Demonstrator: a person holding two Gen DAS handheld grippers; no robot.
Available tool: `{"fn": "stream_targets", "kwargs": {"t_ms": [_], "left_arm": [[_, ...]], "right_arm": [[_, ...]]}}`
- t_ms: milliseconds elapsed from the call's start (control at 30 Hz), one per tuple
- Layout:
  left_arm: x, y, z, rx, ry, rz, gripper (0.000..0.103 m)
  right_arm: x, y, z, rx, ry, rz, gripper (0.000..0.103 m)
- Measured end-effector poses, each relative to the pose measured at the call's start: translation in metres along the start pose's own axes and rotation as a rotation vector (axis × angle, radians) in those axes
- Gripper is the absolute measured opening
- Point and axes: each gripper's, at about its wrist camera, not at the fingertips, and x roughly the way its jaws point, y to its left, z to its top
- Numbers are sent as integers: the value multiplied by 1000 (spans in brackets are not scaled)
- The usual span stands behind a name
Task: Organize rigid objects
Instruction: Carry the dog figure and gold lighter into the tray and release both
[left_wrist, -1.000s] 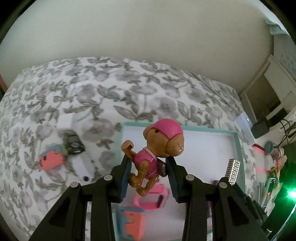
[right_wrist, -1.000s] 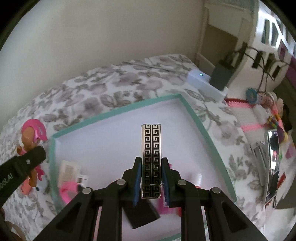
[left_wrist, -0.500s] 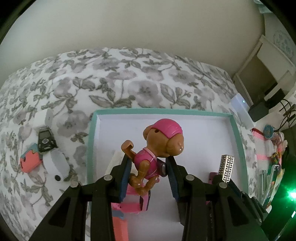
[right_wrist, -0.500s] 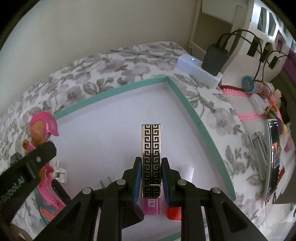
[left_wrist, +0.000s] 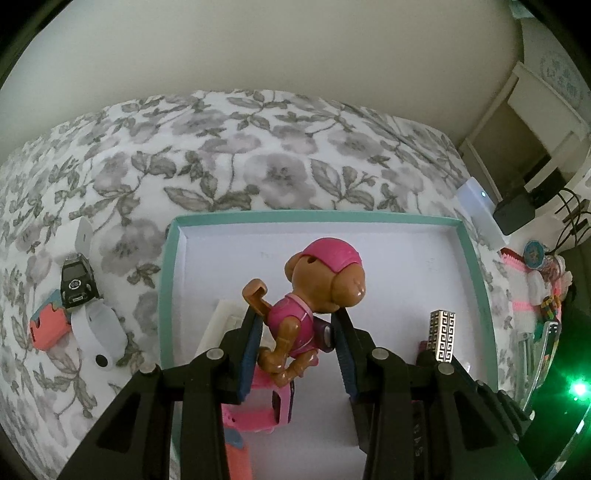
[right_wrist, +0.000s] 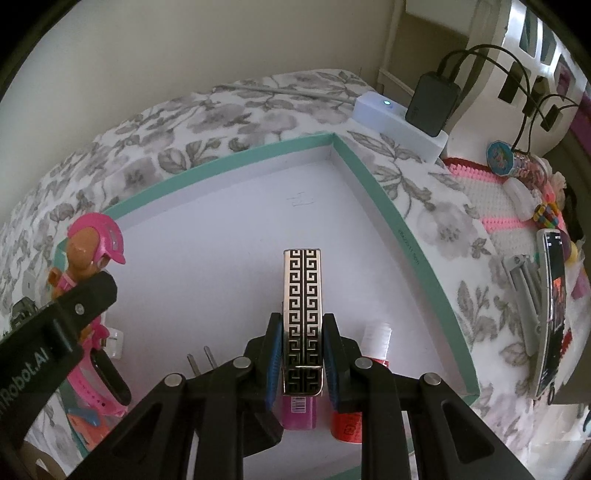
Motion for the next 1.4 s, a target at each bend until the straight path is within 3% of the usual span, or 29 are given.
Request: {"fn": "stream_targets", "kwargs": {"t_ms": [267, 367, 500, 867, 967, 1067, 1133, 1233, 1300, 1400], "left_arm": [[-1, 1, -1, 5, 9, -8, 41], [-4, 1, 0, 7, 3, -12, 50], [-8, 1, 1, 9, -4, -7, 52], [-23, 14, 4, -14, -39, 90, 54], [-23, 22, 5, -35, -33, 106, 62], [-23, 27, 4, -54, -26, 124, 67], [-23, 32, 4, -67, -22, 132, 68], [-23, 38, 5, -87, -21, 144, 70], [-25, 42, 6, -100, -26, 157, 79], [-27, 47, 6, -114, -31, 173, 80]], "right_arm": [[0, 0, -1, 1, 0, 2, 22], [0, 0, -1, 0, 0, 2, 22], [0, 0, -1, 1, 1, 4, 22], [-1, 1, -1, -13, 0, 9, 22], [-2, 4, -1, -21, -6, 12, 23], [-5, 6, 0, -27, -15, 19, 31], [-5, 8, 0, -30, -20, 23, 48], [-6, 10, 1, -38, -27, 26, 50], [-7, 11, 1, -42, -35, 26, 53], [-10, 13, 1, -45, -49, 30, 59]]}}
